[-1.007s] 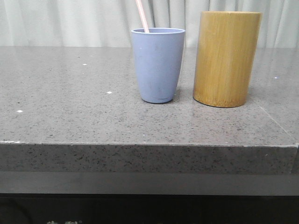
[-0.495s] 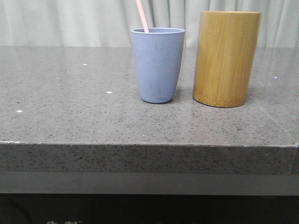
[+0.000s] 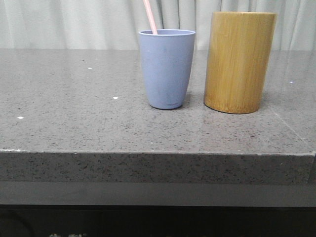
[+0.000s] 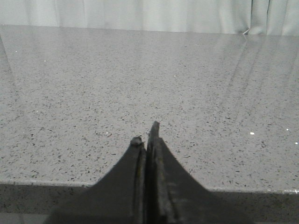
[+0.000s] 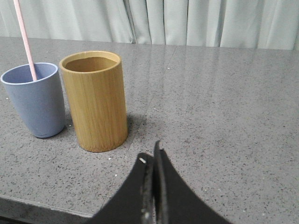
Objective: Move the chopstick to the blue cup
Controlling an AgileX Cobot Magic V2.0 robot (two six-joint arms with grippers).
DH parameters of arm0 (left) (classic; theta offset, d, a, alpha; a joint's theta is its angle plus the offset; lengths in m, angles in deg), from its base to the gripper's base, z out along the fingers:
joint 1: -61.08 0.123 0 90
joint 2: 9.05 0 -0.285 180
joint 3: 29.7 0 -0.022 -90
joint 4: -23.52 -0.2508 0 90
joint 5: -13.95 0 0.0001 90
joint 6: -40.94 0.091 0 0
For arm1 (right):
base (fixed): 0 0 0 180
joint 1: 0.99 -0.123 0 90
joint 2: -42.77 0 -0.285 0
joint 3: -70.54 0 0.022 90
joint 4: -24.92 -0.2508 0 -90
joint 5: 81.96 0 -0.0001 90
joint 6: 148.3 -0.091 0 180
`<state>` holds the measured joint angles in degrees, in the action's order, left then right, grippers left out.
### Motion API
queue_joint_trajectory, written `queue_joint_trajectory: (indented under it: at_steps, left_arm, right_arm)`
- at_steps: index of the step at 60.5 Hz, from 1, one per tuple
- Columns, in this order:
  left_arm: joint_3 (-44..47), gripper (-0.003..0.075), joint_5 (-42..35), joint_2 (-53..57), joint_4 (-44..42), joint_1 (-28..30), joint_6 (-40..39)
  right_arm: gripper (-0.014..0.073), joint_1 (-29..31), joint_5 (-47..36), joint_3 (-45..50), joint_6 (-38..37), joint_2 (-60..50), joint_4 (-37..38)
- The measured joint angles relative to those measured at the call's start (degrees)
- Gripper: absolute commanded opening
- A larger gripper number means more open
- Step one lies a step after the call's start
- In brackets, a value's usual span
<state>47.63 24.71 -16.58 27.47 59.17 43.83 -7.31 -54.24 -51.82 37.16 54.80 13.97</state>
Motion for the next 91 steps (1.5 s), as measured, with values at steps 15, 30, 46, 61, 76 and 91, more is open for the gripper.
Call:
queue_joint_trajectory:
  at_steps: [15,30,46,61,76,91]
  left_arm:
    - [0.00,-0.0019,-0.11,0.00,0.00,0.00,0.00]
    - [0.00,-0.0019,-0.11,0.00,0.00,0.00,0.00]
    - [0.00,-0.0019,-0.11,0.00,0.00,0.00,0.00]
    - [0.00,-0.0019,-0.11,0.00,0.00,0.00,0.00]
    - [0.00,-0.0019,-0.11,0.00,0.00,0.00,0.00]
    - [0.00,-0.0019,-0.11,0.00,0.00,0.00,0.00]
  right_arm:
    - [-0.0088,0.00,0.00,0.00,0.00,0.00,0.00]
    - [-0.0088,0.00,-0.71,0.39,0.00,0.00,0.00]
    - [-0.0088,0.51,-13.95,12.79,0.00,-3.04,0.84]
    - [-0.0088,3.66,-16.55,21.16,0.00,-4.88,0.96]
    - [-0.0088,3.90,-16.25,21.17,0.00,-4.88,1.07]
    - [-0.0088,3.90,-16.16,21.17,0.00,-4.88,1.07]
